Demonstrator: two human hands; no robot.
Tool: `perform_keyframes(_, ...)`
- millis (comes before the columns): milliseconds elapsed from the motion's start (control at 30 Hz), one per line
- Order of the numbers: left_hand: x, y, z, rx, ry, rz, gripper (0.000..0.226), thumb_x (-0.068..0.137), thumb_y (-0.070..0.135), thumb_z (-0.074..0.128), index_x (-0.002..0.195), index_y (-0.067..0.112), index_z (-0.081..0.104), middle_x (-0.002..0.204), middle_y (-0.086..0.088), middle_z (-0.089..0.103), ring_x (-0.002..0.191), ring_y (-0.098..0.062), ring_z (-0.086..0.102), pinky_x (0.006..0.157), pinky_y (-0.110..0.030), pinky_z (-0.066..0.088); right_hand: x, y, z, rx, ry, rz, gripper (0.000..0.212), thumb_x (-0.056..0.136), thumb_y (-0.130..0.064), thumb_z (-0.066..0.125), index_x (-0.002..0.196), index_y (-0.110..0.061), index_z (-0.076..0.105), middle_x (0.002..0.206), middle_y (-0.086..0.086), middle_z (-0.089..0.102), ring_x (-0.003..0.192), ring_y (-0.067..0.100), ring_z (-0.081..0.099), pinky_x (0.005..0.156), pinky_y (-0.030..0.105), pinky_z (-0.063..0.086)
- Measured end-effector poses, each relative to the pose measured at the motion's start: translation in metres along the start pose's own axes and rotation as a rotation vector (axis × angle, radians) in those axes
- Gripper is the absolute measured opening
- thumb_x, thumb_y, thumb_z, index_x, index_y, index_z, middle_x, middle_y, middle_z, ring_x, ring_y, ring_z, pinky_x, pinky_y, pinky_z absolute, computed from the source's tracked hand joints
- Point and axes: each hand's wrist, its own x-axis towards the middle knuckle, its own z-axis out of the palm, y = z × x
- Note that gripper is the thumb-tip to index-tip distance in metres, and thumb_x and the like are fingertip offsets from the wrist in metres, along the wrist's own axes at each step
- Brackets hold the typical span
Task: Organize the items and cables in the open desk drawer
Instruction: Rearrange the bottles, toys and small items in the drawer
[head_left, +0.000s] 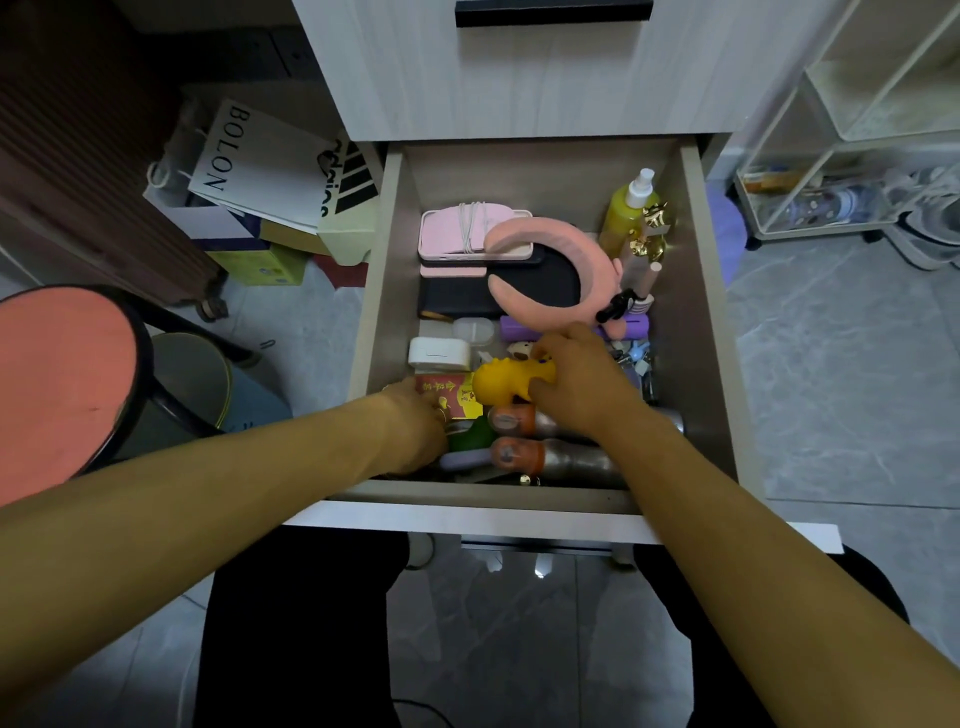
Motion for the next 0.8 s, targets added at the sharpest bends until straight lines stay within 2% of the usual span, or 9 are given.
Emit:
perform_keyframes(133, -0.003, -0.001, 0.000, -0.049, -0.005, 0.017, 0.038, 0.101, 0.021, 0.047, 0.138, 0.012, 0.049, 0.142, -0.007, 0.050, 0.132, -0.026, 0.045, 0.113, -0.038, 0.033, -0.006, -0.003, -0.009, 0.047, 0.042, -0.002, 0.033, 0.085, -0.014, 0.061, 0.117, -0.007, 0.061, 0.121, 0.014, 0.050, 0.110, 0.029, 0.047, 0.091, 0.040, 0.045)
perform_keyframes(267, -0.002, -0.006, 0.008, -0.012, 0.063, 0.038, 0.043, 0.100, 0.026, 0.044, 0.140, 0.009, 0.048, 0.147, -0.010, 0.043, 0.137, -0.029, 0.037, 0.116, -0.042, 0.026, -0.017, 0.002, -0.017, 0.062, 0.052, -0.035, 0.026, 0.085, -0.011, 0.060, 0.110, -0.006, 0.063, 0.115, 0.013, 0.055, 0.104, 0.028, 0.052, 0.087, 0.038, 0.045)
perform_keyframes(367, -0.006, -0.006, 0.000, 0.068, -0.027, 0.018, 0.046, 0.099, 0.032, 0.050, 0.142, 0.017, 0.046, 0.150, -0.007, 0.039, 0.139, -0.030, 0.032, 0.115, -0.048, 0.025, -0.026, 0.010, -0.022, 0.081, 0.105, -0.032, 0.022, 0.085, -0.009, 0.059, 0.105, -0.008, 0.066, 0.110, 0.012, 0.058, 0.098, 0.028, 0.055, 0.086, 0.041, 0.048)
perform_keyframes(433, -0.010, -0.004, -0.007, 0.110, -0.035, -0.002, 0.049, 0.097, 0.036, 0.053, 0.143, 0.019, 0.045, 0.150, -0.006, 0.039, 0.138, -0.029, 0.033, 0.114, -0.048, 0.028, -0.032, 0.013, -0.026, 0.086, 0.120, -0.012, 0.022, 0.086, -0.007, 0.057, 0.106, -0.008, 0.068, 0.107, 0.011, 0.060, 0.096, 0.026, 0.057, 0.085, 0.035, 0.048)
perform_keyframes(500, -0.014, -0.005, -0.010, 0.093, 0.026, -0.011, 0.048, 0.096, 0.034, 0.056, 0.140, 0.017, 0.048, 0.145, -0.007, 0.044, 0.133, -0.029, 0.039, 0.112, -0.045, 0.032, -0.036, 0.014, -0.028, 0.095, 0.130, 0.005, 0.022, 0.088, -0.006, 0.056, 0.106, -0.008, 0.069, 0.106, 0.011, 0.063, 0.094, 0.025, 0.059, 0.082, 0.030, 0.046)
perform_keyframes(633, -0.024, -0.013, -0.014, -0.125, 0.274, -0.014, 0.037, 0.095, 0.027, 0.057, 0.132, 0.025, 0.053, 0.131, -0.007, 0.053, 0.119, -0.027, 0.051, 0.100, -0.037, 0.043, -0.040, 0.010, -0.031, 0.159, 0.152, 0.045, 0.022, 0.089, -0.006, 0.055, 0.105, -0.009, 0.069, 0.110, 0.012, 0.064, 0.097, 0.025, 0.060, 0.084, 0.031, 0.047)
perform_keyframes(733, -0.022, -0.017, -0.013, -0.407, 0.405, -0.043, 0.030, 0.094, 0.029, 0.057, 0.124, 0.029, 0.054, 0.121, -0.004, 0.058, 0.105, -0.025, 0.057, 0.085, -0.035, 0.049, -0.044, 0.014, -0.033, 0.162, 0.179, 0.119, 0.021, 0.091, -0.007, 0.054, 0.106, -0.008, 0.068, 0.112, 0.011, 0.064, 0.101, 0.026, 0.059, 0.088, 0.035, 0.048)
perform_keyframes(800, -0.019, -0.013, -0.011, -0.665, 0.451, -0.022, 0.023, 0.096, 0.030, 0.054, 0.119, 0.027, 0.053, 0.118, -0.003, 0.062, 0.100, -0.022, 0.059, 0.083, -0.036, 0.051, -0.049, 0.020, -0.033, 0.165, 0.165, 0.184, 0.021, 0.091, -0.009, 0.054, 0.107, -0.009, 0.068, 0.112, 0.010, 0.065, 0.103, 0.026, 0.060, 0.089, 0.032, 0.047)
